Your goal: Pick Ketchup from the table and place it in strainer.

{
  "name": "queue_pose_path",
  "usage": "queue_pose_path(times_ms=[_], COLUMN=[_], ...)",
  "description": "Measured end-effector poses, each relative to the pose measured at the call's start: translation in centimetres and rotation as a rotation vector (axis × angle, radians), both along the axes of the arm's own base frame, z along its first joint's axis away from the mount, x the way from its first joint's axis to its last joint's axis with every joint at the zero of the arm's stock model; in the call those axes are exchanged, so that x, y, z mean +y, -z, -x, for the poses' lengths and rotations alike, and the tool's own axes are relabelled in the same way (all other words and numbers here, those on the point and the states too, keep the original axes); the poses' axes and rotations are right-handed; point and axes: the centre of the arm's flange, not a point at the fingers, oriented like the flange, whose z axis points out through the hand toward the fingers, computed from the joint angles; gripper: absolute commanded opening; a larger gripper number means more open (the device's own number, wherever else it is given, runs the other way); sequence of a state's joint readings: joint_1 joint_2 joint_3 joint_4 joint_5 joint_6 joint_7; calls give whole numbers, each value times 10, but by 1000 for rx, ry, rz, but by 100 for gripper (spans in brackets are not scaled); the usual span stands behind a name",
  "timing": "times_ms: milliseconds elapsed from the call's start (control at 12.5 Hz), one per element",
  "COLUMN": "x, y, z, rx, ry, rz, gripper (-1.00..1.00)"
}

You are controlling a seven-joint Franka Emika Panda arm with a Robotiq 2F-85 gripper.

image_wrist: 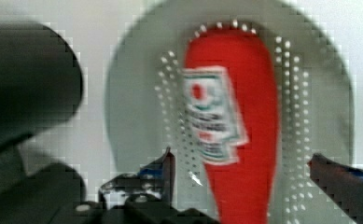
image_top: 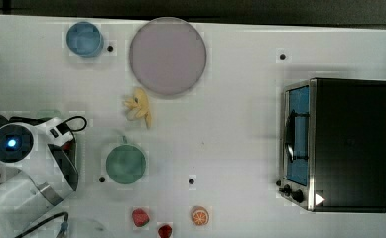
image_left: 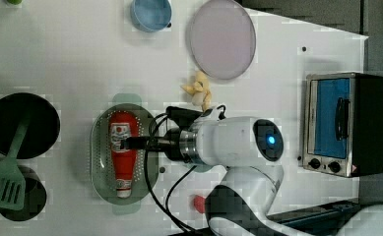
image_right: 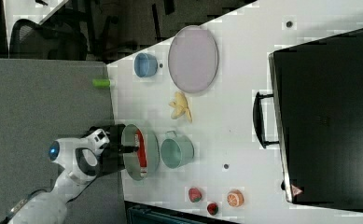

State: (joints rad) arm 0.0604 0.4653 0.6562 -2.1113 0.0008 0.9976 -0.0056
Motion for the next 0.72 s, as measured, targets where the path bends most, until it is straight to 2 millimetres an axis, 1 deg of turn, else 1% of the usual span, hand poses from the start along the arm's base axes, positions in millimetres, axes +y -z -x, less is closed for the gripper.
queue_pose_path(times_ms=[160, 240, 320, 400, 480, 640, 720], x=[-5, -11, -19, -33, -49, -83, -104], y=[-37, -57, -82, -107, -135, -186, -212], z=[-7, -8, -11, -14, -22, -43, -57], rx=[-47, -54, -74, -89, -115, -136, -134], ry=[29, 47, 62, 76, 103, 188, 241], rz=[25, 52, 81, 120, 148, 182, 187], gripper=[100, 100, 100, 100, 100, 100, 100])
